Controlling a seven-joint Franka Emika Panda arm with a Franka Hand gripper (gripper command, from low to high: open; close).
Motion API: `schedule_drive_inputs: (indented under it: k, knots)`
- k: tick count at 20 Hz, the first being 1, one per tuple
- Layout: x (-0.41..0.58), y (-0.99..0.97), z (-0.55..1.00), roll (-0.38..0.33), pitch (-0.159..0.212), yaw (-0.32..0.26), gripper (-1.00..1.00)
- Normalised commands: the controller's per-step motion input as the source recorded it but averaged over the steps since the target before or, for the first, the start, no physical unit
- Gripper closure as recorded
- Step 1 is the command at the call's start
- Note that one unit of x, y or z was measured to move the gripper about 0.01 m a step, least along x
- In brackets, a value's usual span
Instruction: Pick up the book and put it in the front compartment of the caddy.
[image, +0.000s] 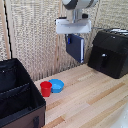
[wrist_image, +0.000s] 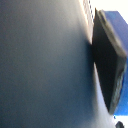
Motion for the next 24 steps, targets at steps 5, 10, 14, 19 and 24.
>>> schedule_drive_inputs:
  k: [5, 10, 14, 19, 24]
  knots:
    - [-0.024, 0.4, 0.35, 0.0, -0.01, -0.252, 1.0]
    - [0.0, 0.45, 0.3, 0.0, -0.022, -0.258, 1.0]
    - [0.0, 0.44, 0.3, 0.0, -0.027, -0.263, 1.0]
    - [-0.001, 0.42, 0.32, 0.0, -0.035, -0.27, 1.0]
    - [-0.087, 0.56, 0.29, 0.001, -0.068, -0.213, 1.0]
